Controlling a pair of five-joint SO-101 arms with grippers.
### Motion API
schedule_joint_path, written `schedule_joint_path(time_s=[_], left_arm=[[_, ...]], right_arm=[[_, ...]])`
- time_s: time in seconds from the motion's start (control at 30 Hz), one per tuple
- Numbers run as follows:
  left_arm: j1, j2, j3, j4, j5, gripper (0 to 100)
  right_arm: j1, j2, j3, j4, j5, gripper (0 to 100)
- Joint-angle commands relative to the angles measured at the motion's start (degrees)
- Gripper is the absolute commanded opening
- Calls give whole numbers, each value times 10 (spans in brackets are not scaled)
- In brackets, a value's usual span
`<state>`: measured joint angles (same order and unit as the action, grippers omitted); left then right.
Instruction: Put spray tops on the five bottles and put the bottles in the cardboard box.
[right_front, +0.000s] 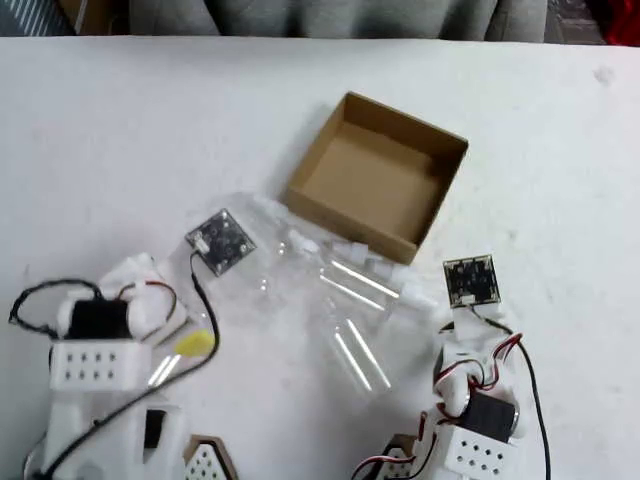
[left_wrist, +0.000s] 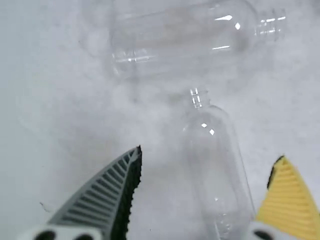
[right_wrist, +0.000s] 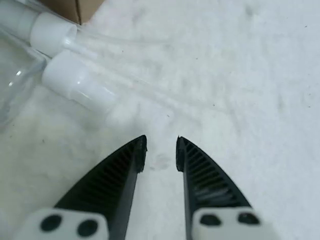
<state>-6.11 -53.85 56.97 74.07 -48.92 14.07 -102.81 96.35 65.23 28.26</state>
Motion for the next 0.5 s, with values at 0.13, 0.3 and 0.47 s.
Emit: schedule_joint_path(time_s=[0.13,0.3,0.47], left_arm=[[-22,155,-84,-25,43,369],[-23,187,-16,-109,41,369],[-23,192,46,-179,41,369]], right_arm=[[4,-3,4,4,6,67],[3,-3,4,4,6,67],[3,-3,4,5,6,67]])
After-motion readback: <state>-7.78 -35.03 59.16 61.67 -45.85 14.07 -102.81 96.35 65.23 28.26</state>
